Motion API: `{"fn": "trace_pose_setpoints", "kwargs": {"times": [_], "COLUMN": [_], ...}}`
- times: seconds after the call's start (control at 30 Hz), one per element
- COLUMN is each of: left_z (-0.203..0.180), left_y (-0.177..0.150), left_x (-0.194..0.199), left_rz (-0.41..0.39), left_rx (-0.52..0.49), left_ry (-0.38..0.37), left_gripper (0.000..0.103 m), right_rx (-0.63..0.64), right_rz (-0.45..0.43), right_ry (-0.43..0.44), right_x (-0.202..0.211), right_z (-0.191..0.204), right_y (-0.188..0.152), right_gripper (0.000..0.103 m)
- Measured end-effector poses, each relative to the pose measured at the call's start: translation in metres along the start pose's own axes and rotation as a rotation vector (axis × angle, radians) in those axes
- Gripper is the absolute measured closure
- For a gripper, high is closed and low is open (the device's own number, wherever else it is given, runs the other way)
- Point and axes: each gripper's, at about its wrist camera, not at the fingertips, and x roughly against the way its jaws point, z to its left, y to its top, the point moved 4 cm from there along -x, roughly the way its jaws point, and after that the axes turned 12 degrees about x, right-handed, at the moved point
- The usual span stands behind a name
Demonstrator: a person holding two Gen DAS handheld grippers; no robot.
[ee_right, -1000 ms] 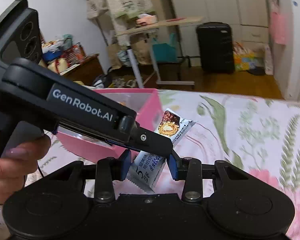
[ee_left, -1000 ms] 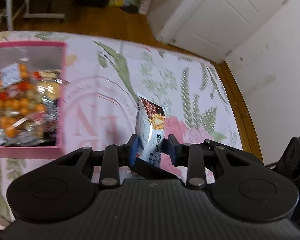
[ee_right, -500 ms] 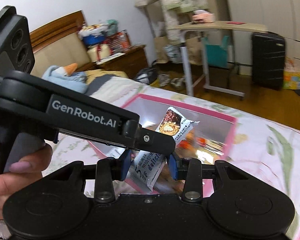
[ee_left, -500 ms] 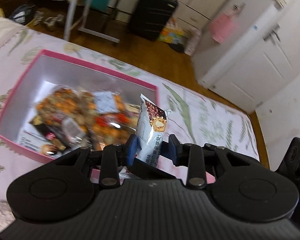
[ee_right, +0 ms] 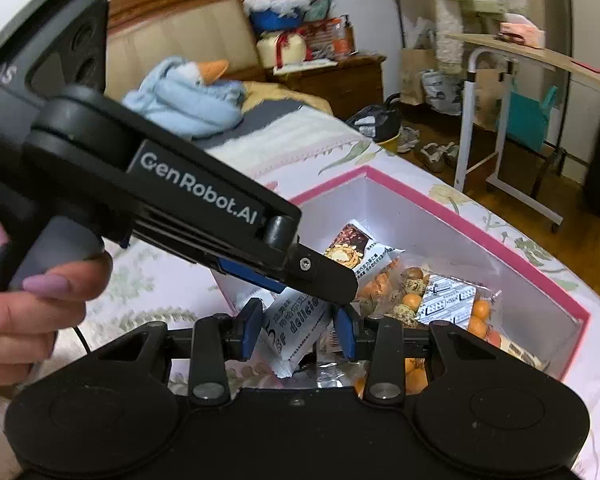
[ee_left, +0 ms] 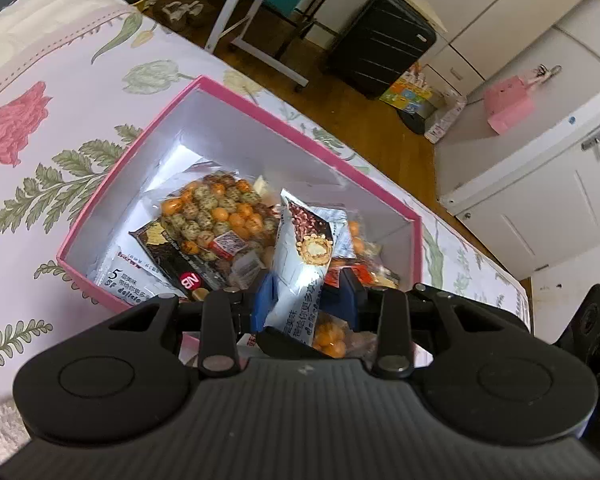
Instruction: Organize snacks
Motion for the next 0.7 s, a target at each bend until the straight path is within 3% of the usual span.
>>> {"fn": "trace_pose_setpoints", "kwargs": {"times": [0.17,0.27,0.63,0.7], "left_z": [0.007,0.008,-0.012,-0.020], "left_y": [0.002,0.001,-0.008,-0.012], "left_x": [-0.011,-0.016,-0.007,-0.004], "left_rz": [-0.007,0.006,-0.028,-0.029], "left_rx": [0.021,0.021,-0.073,-0.100], "left_ry": [0.040,0.051,0.056,0.051], "left_gripper": [0.066,0.066,0.066,0.062], "right_rx": [0.138,0.151,-0.128,-0.155], "right_rz": [0.043,0.048,-0.089,-0.100], "right_ry": [-0.033,-0.076,-0.205,-0.240], "right_x": [-0.008,-0.006,0.050,0.063], "right_z": [0.005,0.005,-0.012,-0.014], "right_y": [-0.001,-0.003,-0.034,-0.042], "right_gripper": [0.058,0.058,0.058,0.057]}}
